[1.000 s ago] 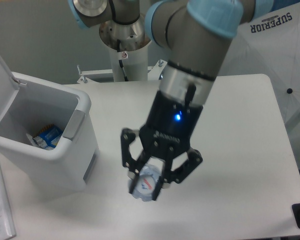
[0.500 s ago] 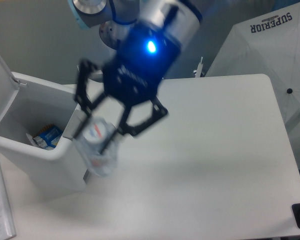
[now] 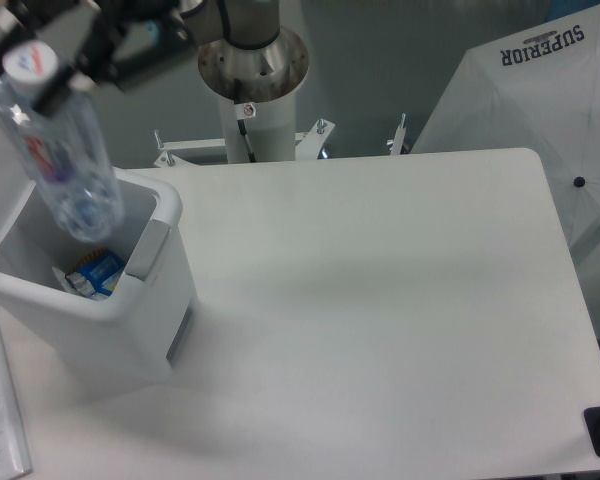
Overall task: Place the trash in the trash can
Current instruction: 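Lift the bottle upright and carry it over the bin, then lower the bottle into the bin and release it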
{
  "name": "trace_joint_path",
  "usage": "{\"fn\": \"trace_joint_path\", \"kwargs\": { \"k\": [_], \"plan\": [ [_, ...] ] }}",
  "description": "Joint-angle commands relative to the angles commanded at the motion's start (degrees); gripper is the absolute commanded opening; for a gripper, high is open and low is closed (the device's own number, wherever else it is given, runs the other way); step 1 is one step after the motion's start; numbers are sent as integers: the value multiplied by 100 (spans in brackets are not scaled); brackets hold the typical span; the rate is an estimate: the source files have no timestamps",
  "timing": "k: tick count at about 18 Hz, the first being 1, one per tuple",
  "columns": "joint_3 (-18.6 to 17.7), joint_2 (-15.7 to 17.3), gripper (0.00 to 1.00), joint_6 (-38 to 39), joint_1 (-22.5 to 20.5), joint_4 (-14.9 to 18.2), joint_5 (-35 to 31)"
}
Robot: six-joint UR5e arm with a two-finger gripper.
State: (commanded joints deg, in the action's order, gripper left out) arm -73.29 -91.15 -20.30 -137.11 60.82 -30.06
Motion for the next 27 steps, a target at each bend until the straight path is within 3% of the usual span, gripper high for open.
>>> {"fn": "trace_joint_path", "kwargs": {
  "k": [3, 9, 13, 21, 24, 26, 27],
  "plan": [
    [-221, -17, 14, -53, 79, -35, 0],
    [-765, -149, 14, -193, 387, -430, -70],
    [-1082, -158, 14, -307, 589, -448, -236],
    [-1477, -518, 15, -817, 765, -457, -738],
    [-1723, -518, 25, -1019, 783, -448, -747],
    [-1864, -492, 49, -1099, 783, -448, -747],
    [-1899, -492, 51, -1108, 783, -448, -747]
  ]
}}
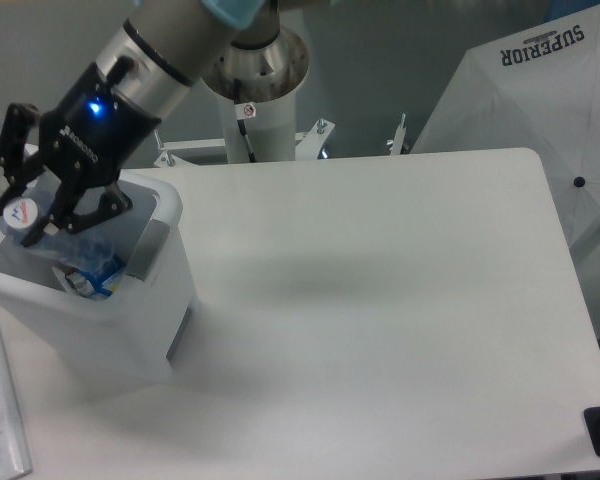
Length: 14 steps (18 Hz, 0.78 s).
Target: Place the trash in the trash can
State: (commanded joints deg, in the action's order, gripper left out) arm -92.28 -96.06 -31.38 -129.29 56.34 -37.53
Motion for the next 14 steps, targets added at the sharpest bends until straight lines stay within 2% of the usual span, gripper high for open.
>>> {"fn": "trace_joint_path", "kwargs": {
  "k": [1, 2, 3, 4, 10, 14],
  "plan": [
    [-9, -9, 62, 0, 0, 0, 0],
    [0, -9, 79, 0, 0, 0, 0],
    [17, -9, 92, 0, 0, -9, 0],
    [35, 9, 99, 0, 0, -9, 0],
    [219, 61, 100, 17, -131, 0, 0],
    [491, 44, 100, 18, -877, 0, 0]
  ]
}}
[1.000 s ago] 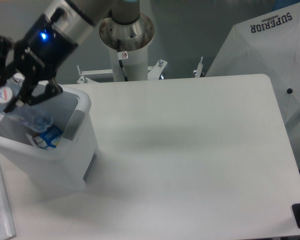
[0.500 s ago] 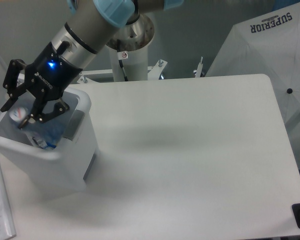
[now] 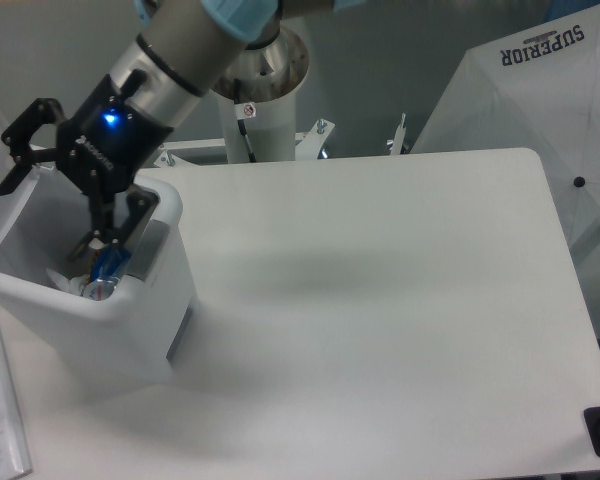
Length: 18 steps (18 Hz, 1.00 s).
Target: Place the trash in the trash can
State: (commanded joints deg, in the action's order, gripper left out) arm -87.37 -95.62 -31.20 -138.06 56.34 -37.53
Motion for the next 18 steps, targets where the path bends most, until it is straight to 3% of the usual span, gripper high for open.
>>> {"fn": "trace_joint_path", "kwargs": {
  "k": [4, 8, 13, 16, 18],
  "plan": [
    [18, -70, 100, -114, -808, -35, 0],
    [-166, -245, 100, -860, -1538, -26, -61],
    [-360, -614, 100, -2047, -1874, -26, -1614],
    [-334, -869, 100, -2144, -1883, -44, -2747],
    [-307, -1001, 100, -2390, -1883, -44, -3171]
  ]
}}
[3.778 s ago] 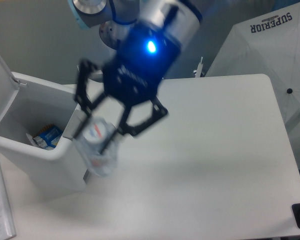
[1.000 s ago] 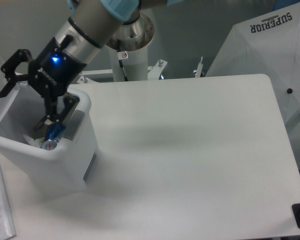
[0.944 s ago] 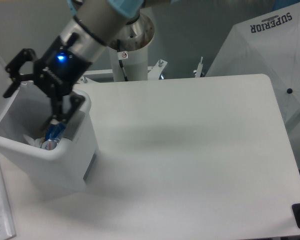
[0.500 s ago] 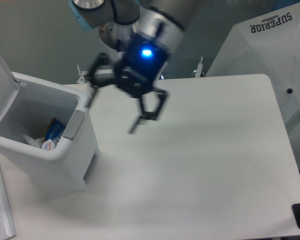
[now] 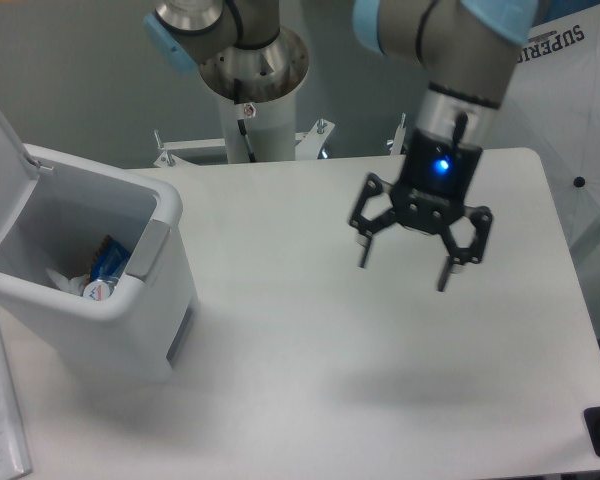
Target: Place the trash in the trash can
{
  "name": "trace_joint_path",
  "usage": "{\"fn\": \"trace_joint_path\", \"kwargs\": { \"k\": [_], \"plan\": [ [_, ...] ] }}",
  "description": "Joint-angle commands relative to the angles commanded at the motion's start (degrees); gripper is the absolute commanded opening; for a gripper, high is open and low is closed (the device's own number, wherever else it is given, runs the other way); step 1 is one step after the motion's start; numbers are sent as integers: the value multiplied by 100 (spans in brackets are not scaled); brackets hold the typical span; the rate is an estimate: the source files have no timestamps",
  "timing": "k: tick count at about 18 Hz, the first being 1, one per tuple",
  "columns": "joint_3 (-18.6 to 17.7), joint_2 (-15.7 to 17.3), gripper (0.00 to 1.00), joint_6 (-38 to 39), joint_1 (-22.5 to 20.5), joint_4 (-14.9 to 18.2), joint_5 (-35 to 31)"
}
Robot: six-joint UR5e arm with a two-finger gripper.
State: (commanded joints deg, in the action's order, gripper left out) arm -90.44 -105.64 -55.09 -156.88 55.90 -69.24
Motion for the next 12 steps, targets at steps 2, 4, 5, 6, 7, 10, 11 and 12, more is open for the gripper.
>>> {"fn": "trace_joint_path", "kwargs": {
  "k": [2, 4, 5, 6, 7, 10, 11, 12],
  "plan": [
    [35, -185, 100, -290, -9, 9, -404],
    [-17, -282, 100, -702, 17, 0, -1115],
    [-9, -326, 100, -1009, 18, 9, -1309],
    [-17, -378, 100, -1325, 9, 9, -1372],
    [-17, -440, 100, -1563, 0, 9, -1373],
    [53, -572, 100, -1706, -9, 18, -1504],
    [18, -572, 100, -1706, -9, 18, -1548],
    [-8, -572, 100, -1706, 0, 18, -1566]
  ]
}}
